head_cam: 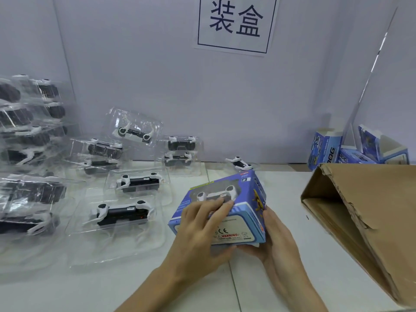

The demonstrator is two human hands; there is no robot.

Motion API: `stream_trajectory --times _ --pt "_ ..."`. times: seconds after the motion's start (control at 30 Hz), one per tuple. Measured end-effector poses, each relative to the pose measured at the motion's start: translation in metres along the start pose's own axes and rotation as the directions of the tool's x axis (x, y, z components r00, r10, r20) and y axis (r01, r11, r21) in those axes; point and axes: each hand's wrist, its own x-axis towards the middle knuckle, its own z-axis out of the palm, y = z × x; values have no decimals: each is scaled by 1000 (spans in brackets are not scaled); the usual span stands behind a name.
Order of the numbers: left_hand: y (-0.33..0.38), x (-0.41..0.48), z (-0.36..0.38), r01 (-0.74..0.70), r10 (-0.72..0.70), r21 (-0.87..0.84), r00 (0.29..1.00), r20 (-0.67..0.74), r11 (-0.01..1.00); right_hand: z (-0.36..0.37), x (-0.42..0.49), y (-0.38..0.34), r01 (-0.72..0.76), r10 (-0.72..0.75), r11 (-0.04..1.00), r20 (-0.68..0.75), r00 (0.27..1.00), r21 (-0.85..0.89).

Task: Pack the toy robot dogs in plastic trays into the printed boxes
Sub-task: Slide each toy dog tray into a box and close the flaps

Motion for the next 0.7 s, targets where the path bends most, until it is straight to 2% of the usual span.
stream_trajectory --times 0.07,0.13,0.23,0.27,0.4,0.47,0.53,0.6,0.63,0.7 --pt "1 0 4 -92 91 97 996 8 991 -5 2 1 22 -39 989 -110 993 -149" --pt "5 -1 12 -177 178 200 984 17 964 -12 4 0 -27 -10 979 -179 984 -200" --pt "15 -4 19 -250 242 288 968 64 925 -14 2 -7 -160 156 987 -102 982 -28" --pt "16 -5 19 -262 249 302 965 79 917 -13 1 -9 -172 170 985 -69 983 -14" --pt "10 -1 9 -236 228 232 972 61 944 -6 -2 2 -83 78 995 -92 993 -54" --pt "7 3 1 -52 56 92 998 -40 994 -9 -2 11 -39 32 998 -148 988 -48" --pt "0 10 -12 243 -255 -97 958 -130 965 -13 -4 14 -10 1 999 -203 979 -43" --pt "-7 15 -24 471 -489 -265 872 -3 842 -17 -6 18 33 -43 998 -214 976 -47" --pt "-14 13 -24 493 -480 -234 870 113 838 -19 -8 19 48 -56 998 -220 974 -39" --pt "-16 10 -27 563 -472 -355 824 314 747 -19 -10 17 67 -66 998 -206 976 -4"
